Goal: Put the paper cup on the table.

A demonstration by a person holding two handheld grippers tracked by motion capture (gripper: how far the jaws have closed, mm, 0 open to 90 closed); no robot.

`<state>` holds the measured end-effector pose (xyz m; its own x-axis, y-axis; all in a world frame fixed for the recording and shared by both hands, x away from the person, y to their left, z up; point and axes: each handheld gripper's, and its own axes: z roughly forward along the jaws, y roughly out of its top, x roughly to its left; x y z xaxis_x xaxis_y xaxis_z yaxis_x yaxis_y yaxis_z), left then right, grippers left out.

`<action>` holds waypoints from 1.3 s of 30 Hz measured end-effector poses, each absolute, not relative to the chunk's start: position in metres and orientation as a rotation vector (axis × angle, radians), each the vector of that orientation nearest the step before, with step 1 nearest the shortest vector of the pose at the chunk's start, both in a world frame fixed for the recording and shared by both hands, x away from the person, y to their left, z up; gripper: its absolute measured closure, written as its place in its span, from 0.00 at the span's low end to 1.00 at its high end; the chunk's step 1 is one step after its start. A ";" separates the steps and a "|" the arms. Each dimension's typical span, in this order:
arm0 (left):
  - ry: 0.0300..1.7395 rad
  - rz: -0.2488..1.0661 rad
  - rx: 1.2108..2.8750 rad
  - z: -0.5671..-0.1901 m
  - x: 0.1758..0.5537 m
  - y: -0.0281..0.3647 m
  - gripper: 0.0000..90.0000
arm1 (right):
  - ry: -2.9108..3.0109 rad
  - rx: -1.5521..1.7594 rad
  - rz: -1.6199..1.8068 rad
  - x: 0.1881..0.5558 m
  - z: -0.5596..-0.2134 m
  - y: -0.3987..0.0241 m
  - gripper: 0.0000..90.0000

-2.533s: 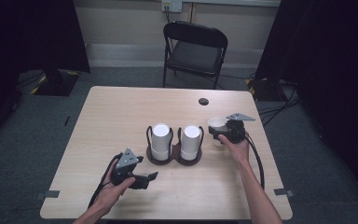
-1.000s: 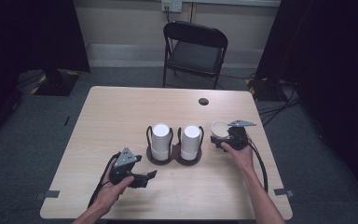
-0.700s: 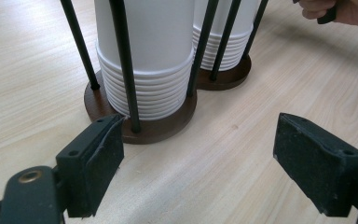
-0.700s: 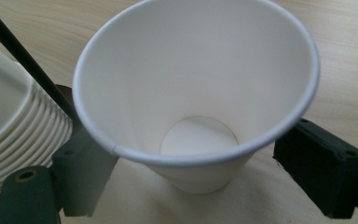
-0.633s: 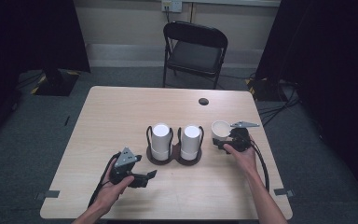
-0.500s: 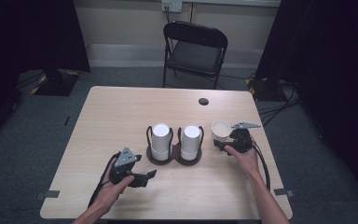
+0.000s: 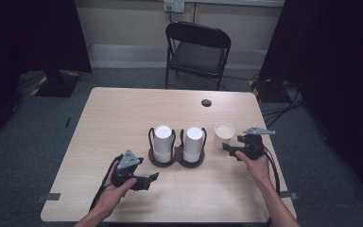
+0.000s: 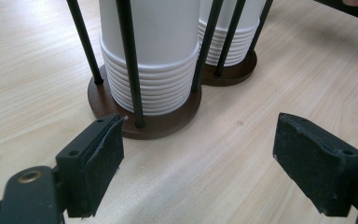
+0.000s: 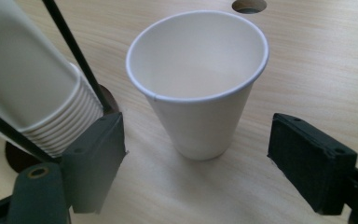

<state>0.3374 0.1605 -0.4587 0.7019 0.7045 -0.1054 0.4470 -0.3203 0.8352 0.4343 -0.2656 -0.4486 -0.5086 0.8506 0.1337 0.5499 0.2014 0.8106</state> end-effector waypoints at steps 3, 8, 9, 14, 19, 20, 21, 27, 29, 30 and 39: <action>0.892 0.350 1.970 -0.459 0.337 0.160 0.18 | 2.135 1.307 1.237 0.427 -0.444 -0.268 0.20; 0.898 0.356 1.976 -0.459 0.337 0.160 0.18 | 2.106 1.274 1.246 0.412 -0.433 -0.267 0.22; 0.896 0.359 1.978 -0.459 0.337 0.160 0.18 | 2.108 1.264 1.259 0.409 -0.431 -0.267 0.22; 0.895 0.363 1.977 -0.458 0.336 0.160 0.18 | 2.125 1.234 1.263 0.395 -0.422 -0.262 0.22; 0.892 0.371 1.982 -0.457 0.336 0.160 0.18 | 2.159 1.226 1.288 0.380 -0.418 -0.259 0.22; 0.895 0.366 1.977 -0.457 0.336 0.160 0.18 | 2.162 1.221 1.293 0.377 -0.419 -0.258 0.22; 0.894 0.364 1.978 -0.457 0.336 0.160 0.18 | 2.165 1.217 1.293 0.374 -0.418 -0.258 0.22; 0.899 0.355 1.972 -0.456 0.337 0.161 0.18 | 2.175 1.188 1.301 0.357 -0.413 -0.251 0.22; 0.905 0.349 1.969 -0.457 0.338 0.161 0.18 | 2.188 1.177 1.300 0.351 -0.411 -0.247 0.22; 0.908 0.348 1.970 -0.457 0.338 0.161 0.18 | 2.194 1.159 1.299 0.348 -0.410 -0.245 0.22; 0.905 0.340 1.971 -0.456 0.336 0.160 0.18 | 2.191 1.122 1.347 0.330 -0.412 -0.223 0.21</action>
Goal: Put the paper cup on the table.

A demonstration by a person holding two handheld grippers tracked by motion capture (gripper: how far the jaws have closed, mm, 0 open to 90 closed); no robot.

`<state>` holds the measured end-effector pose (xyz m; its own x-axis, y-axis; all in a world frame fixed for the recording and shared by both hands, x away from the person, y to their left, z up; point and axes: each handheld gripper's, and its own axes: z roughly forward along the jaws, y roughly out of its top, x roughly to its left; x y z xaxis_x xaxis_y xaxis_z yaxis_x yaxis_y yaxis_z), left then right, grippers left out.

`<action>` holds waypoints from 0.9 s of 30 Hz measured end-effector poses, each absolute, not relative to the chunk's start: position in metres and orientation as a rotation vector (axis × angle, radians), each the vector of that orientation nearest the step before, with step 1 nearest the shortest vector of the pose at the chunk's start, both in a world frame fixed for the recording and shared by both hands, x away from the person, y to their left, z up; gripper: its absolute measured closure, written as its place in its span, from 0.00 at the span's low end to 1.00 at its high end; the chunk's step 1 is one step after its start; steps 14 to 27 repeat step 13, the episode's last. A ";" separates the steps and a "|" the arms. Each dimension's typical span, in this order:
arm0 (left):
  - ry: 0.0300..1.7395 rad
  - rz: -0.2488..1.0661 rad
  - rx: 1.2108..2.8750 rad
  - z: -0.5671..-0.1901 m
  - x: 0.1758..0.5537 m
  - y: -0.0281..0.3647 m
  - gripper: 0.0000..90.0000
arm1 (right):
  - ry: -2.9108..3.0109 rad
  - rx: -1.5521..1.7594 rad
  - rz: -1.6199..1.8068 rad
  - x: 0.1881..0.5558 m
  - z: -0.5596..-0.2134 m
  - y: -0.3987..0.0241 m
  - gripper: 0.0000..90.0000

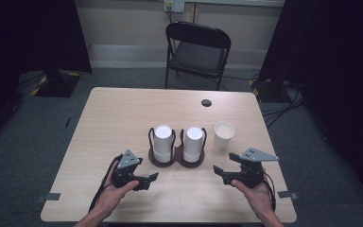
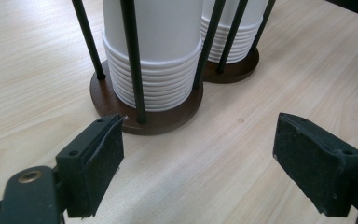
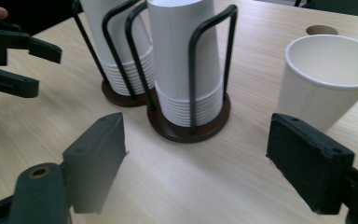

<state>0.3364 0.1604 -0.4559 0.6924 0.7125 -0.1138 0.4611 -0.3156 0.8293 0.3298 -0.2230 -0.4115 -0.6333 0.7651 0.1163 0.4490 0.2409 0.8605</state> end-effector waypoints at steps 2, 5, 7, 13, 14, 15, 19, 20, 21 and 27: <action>0.906 0.344 1.973 -0.456 0.337 0.160 0.18 | 2.185 1.125 1.366 0.328 -0.416 -0.221 0.20; 0.911 0.348 1.966 -0.456 0.337 0.161 0.18 | 2.199 1.123 1.362 0.325 -0.421 -0.221 0.20; 0.920 0.347 1.964 -0.457 0.336 0.162 0.18 | 2.204 1.123 1.359 0.323 -0.425 -0.221 0.19; 0.914 0.350 1.975 -0.458 0.336 0.160 0.18 | 2.261 1.137 1.320 0.324 -0.438 -0.215 0.19; 0.914 0.350 1.975 -0.458 0.336 0.160 0.18 | 2.261 1.137 1.320 0.324 -0.438 -0.215 0.19; 0.914 0.350 1.975 -0.458 0.336 0.160 0.18 | 2.261 1.137 1.320 0.324 -0.438 -0.215 0.19; 0.914 0.350 1.975 -0.458 0.336 0.160 0.18 | 2.261 1.137 1.320 0.324 -0.438 -0.215 0.19; 0.914 0.350 1.975 -0.458 0.336 0.160 0.18 | 2.261 1.137 1.320 0.324 -0.438 -0.215 0.19; 0.914 0.350 1.975 -0.458 0.336 0.160 0.18 | 2.261 1.137 1.320 0.324 -0.438 -0.215 0.19; 0.914 0.350 1.975 -0.458 0.336 0.160 0.18 | 2.261 1.137 1.320 0.324 -0.438 -0.215 0.19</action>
